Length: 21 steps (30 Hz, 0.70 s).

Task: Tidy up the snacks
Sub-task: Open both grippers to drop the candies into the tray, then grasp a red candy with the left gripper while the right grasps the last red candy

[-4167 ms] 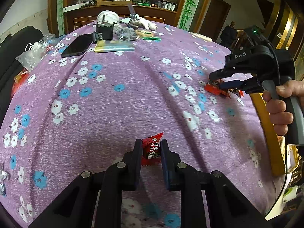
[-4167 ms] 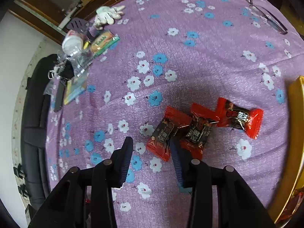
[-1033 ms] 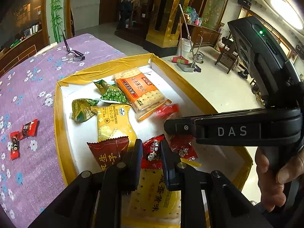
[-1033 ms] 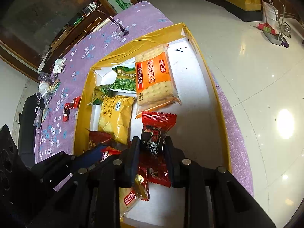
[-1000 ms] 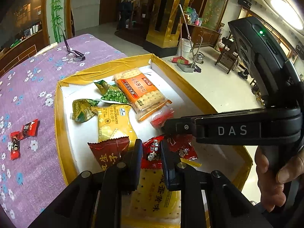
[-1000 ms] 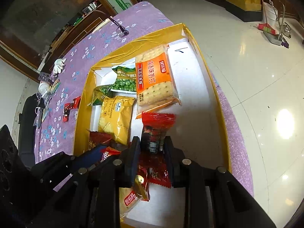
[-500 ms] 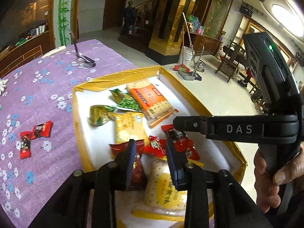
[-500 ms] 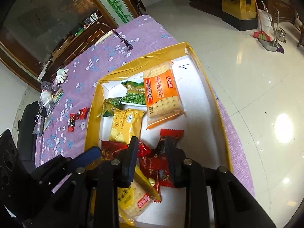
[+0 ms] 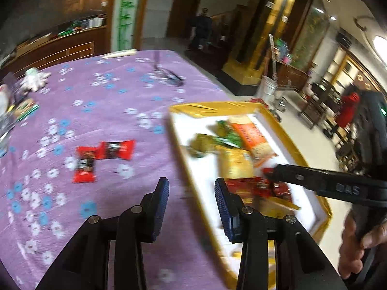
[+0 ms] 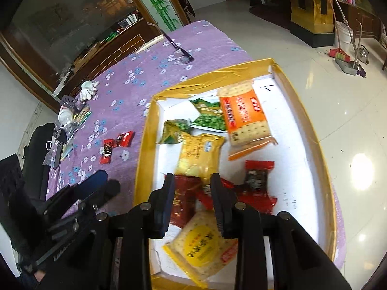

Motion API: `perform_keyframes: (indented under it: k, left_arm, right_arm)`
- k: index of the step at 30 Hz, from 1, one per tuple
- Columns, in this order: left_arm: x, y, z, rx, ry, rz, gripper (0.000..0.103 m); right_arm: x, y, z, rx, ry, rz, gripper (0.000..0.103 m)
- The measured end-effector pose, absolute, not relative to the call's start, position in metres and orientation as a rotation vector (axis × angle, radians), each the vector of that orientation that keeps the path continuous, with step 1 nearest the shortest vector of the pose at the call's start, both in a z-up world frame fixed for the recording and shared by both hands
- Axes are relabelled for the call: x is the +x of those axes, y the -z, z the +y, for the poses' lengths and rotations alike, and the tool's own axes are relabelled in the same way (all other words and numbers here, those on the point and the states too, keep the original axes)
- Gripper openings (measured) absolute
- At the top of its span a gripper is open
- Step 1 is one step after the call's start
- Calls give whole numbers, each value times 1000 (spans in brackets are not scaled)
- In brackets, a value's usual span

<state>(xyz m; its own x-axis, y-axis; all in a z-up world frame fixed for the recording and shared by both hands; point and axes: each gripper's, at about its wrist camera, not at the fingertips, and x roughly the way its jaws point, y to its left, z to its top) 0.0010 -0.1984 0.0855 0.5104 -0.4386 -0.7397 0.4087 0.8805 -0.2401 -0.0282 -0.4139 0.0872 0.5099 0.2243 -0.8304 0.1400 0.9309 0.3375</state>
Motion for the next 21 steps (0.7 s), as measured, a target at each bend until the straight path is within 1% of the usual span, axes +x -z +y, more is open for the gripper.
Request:
perform_keyframes:
  k: [2, 4, 9, 11, 13, 14, 18, 19, 21]
  left_arm:
    - [9, -80, -182, -55, 470, 919, 43]
    - [15, -74, -167, -65, 424, 929, 48]
    - [36, -54, -137, -92, 317, 979, 51]
    - [46, -45, -126, -94, 257, 993, 59]
    - [56, -36, -122, -59, 195, 1003, 73]
    - [63, -30, -122, -40, 177, 1009, 75]
    - [82, -9, -125, -2, 144, 1059, 77]
    - [83, -9, -130, 46, 122, 1019, 77]
    - [87, -6, -135, 72, 137, 1014, 77]
  right_arm:
    - [-29, -87, -409, 382, -55, 1043, 30]
    - [-30, -88, -405, 375, -56, 1045, 30]
    - [-33, -94, -401, 353, -45, 1035, 30]
    - [-35, -95, -402, 352, -37, 1035, 31]
    - [-36, -95, -404, 354, -29, 1037, 31]
    - [-36, -96, -405, 352, -24, 1037, 31]
    - [-37, -98, -408, 347, -12, 1032, 31]
    - [-38, -98, -410, 348, -7, 1032, 31]
    - [-39, -98, -413, 351, 2, 1031, 31]
